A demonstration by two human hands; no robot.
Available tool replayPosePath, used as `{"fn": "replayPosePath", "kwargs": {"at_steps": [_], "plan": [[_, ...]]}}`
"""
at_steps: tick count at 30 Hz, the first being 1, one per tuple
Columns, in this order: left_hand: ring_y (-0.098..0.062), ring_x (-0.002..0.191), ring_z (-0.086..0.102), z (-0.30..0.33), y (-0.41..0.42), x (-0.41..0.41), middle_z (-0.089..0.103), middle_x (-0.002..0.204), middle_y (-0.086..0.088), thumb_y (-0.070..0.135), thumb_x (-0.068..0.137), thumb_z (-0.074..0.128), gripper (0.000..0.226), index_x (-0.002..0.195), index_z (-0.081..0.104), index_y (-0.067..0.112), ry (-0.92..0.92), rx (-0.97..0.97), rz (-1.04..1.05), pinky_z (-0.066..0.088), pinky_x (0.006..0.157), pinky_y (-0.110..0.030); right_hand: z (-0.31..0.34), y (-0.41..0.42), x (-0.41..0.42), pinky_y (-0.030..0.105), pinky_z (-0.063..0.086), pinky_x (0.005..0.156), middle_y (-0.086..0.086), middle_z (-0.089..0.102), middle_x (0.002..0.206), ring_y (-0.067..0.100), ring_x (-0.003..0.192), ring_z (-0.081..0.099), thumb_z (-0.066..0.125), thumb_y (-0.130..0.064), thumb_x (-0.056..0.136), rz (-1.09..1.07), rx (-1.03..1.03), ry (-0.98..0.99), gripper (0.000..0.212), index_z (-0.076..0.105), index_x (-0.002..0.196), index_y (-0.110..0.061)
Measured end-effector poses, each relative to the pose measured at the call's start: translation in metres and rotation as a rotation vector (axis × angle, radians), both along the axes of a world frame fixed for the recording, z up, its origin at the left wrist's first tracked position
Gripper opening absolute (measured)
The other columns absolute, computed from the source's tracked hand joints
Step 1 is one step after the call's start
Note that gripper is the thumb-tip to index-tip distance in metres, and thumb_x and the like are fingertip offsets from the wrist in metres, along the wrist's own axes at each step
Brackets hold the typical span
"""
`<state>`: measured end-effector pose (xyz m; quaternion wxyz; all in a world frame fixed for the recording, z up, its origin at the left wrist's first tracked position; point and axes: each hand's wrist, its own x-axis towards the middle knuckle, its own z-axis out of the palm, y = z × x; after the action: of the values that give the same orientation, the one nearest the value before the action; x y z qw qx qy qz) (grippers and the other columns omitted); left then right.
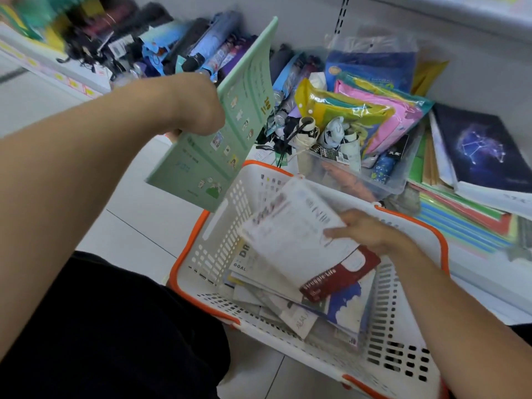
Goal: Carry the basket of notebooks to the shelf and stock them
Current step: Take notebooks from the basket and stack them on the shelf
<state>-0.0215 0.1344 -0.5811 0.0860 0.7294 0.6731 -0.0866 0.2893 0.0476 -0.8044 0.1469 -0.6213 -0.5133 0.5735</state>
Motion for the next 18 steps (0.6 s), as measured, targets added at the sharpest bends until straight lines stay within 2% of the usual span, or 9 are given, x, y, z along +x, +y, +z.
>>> {"fn": "replayPosePath", "kwargs": {"at_steps": [1,3,5,7,9,10,12,15,18], "plan": [[-0.035,0.081,0.058,0.002,-0.001,-0.002,0.056,0.101,-0.018,0.018,0.099,0.047,0.024,0.103,0.055,-0.004,-0.024,0.006,-0.013,0.044,0.066,-0.037,0.024,0.003,0.002,0.038,0.060,0.082,0.012,0.075,0.106,0.026,0.092,0.074,0.082,-0.027,0.072,-0.113,0.018,0.161,0.032,0.077,0.098,-0.010],[-0.030,0.073,0.055,0.007,-0.002,-0.010,0.063,0.102,-0.021,0.018,0.097,0.049,0.025,0.101,0.060,-0.004,-0.097,0.007,-0.016,0.047,0.064,-0.038,0.065,0.010,0.002,0.034,0.061,0.075,0.015,0.074,0.109,0.025,0.093,0.074,0.089,-0.034,0.061,-0.282,0.088,0.421,0.043,0.080,0.097,-0.011],[-0.028,0.075,0.058,0.015,-0.003,-0.020,0.067,0.100,-0.016,0.025,0.096,0.055,0.025,0.099,0.064,0.002,-0.266,-0.026,0.039,0.051,0.068,-0.037,0.101,0.017,-0.010,0.032,0.061,0.074,0.012,0.074,0.109,0.023,0.094,0.073,0.076,-0.026,0.077,-0.390,0.168,0.614,0.028,0.078,0.101,-0.014],[-0.026,0.080,0.068,0.017,-0.006,-0.028,0.073,0.094,-0.007,0.030,0.095,0.060,0.021,0.098,0.068,0.011,-0.623,-0.142,0.123,0.055,0.069,-0.034,0.129,0.025,-0.034,0.037,0.061,0.081,0.011,0.073,0.113,0.024,0.099,0.072,0.057,-0.019,0.088,-0.451,0.240,0.751,0.028,0.074,0.110,-0.015],[-0.024,0.089,0.073,0.025,-0.015,-0.026,0.076,0.095,-0.003,0.028,0.093,0.061,0.017,0.101,0.070,0.016,-1.030,-0.309,0.142,0.057,0.082,-0.040,0.148,0.031,-0.061,0.044,0.058,0.088,0.012,0.071,0.119,0.028,0.107,0.069,0.053,-0.019,0.096,-0.491,0.282,0.821,0.028,0.068,0.119,-0.014],[-0.024,0.092,0.073,0.029,-0.019,-0.023,0.076,0.099,-0.003,0.029,0.091,0.060,0.021,0.105,0.069,0.016,-1.177,-0.370,0.128,0.056,0.087,-0.042,0.157,0.034,-0.072,0.047,0.056,0.092,0.012,0.070,0.123,0.029,0.111,0.068,0.052,-0.020,0.098,-0.504,0.291,0.858,0.029,0.066,0.122,-0.013],[-0.025,0.096,0.072,0.038,-0.024,-0.014,0.075,0.104,-0.005,0.038,0.094,0.054,0.029,0.109,0.068,0.018,-1.327,-0.401,0.117,0.055,0.090,-0.043,0.177,0.037,-0.088,0.050,0.053,0.096,0.015,0.067,0.126,0.032,0.115,0.066,0.051,-0.020,0.100,-0.511,0.288,0.881,0.032,0.063,0.128,-0.011],[-0.022,0.095,0.072,0.056,-0.026,0.004,0.075,0.104,-0.001,0.063,0.094,0.034,0.050,0.103,0.072,0.030,-1.453,-0.339,0.143,0.055,0.085,-0.040,0.213,0.033,-0.090,0.052,0.055,0.092,0.013,0.070,0.121,0.033,0.109,0.068,0.055,-0.012,0.099,-0.513,0.393,0.762,0.030,0.059,0.128,-0.008],[-0.019,0.103,0.070,0.080,-0.030,0.029,0.072,0.114,0.003,0.077,0.076,0.029,0.072,0.123,0.063,0.034,-1.667,-0.330,0.053,0.056,0.090,-0.039,0.261,0.030,-0.067,0.053,0.059,0.083,0.013,0.073,0.114,0.032,0.099,0.072,0.066,-0.006,0.092,-0.619,0.607,0.577,0.032,0.054,0.121,-0.007]]}}
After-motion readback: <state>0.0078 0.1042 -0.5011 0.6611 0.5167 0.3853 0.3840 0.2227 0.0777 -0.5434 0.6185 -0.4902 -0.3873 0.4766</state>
